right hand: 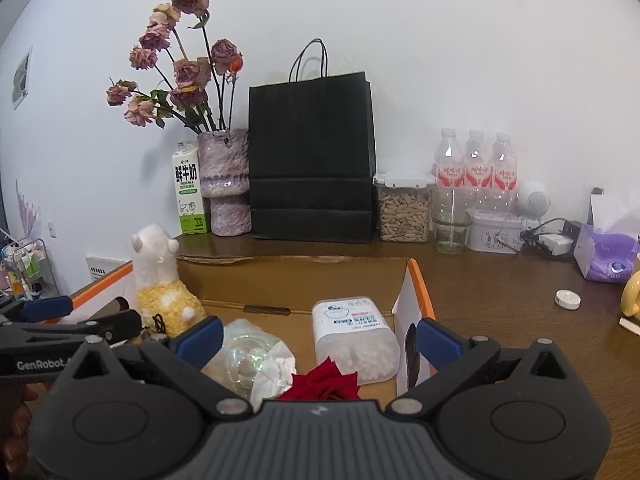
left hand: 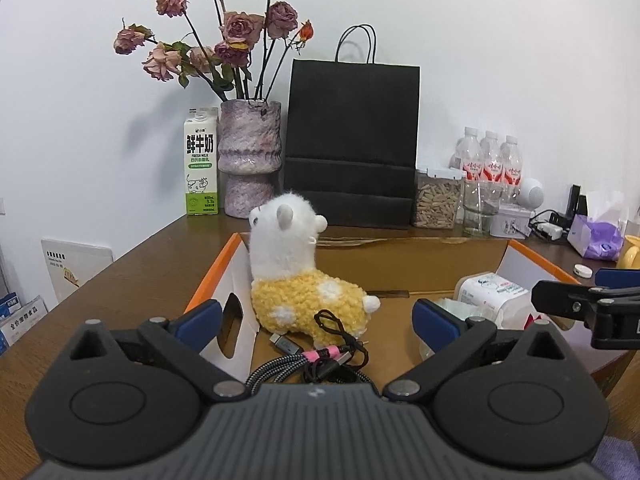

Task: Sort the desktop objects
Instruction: 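Withdraw both tools from the cardboard box back over the table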

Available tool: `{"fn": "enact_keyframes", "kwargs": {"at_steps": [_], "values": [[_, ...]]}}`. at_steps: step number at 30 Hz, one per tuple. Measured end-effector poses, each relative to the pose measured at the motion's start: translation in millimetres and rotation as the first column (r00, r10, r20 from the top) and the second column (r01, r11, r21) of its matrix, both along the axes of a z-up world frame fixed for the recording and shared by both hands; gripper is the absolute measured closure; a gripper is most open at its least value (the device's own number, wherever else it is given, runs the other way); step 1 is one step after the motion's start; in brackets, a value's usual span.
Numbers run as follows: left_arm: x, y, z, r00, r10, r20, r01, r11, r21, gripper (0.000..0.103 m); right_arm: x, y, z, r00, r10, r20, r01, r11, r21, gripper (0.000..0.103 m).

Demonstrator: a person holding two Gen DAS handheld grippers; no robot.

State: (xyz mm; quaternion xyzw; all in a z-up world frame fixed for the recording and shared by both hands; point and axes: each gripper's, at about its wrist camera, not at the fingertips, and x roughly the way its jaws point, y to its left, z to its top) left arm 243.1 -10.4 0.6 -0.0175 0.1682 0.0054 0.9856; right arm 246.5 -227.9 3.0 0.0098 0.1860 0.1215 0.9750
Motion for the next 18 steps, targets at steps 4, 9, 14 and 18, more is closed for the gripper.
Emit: {"fn": "enact_keyframes", "kwargs": {"at_steps": [4,9,14,18], "values": [[-7,1,12,1.000,-0.002,0.031,0.002,1.000,0.001,0.000,-6,2,11,1.000,0.008,0.014,-0.008,1.000,-0.007,0.000],[-20,4,30,0.998,-0.003,0.066,0.003,1.000,0.009,0.000,-19,9,27,0.999,0.012,0.040,-0.010,0.999,-0.051,0.000],[-42,8,48,0.994,-0.007,0.105,0.006,1.000,0.017,0.000,-41,11,47,0.997,0.015,0.073,-0.011,0.998,-0.066,0.000],[-62,14,58,0.993,-0.012,0.115,0.010,1.000,0.017,0.000,-61,11,60,0.996,0.017,0.089,-0.011,0.997,-0.075,0.000]]}}
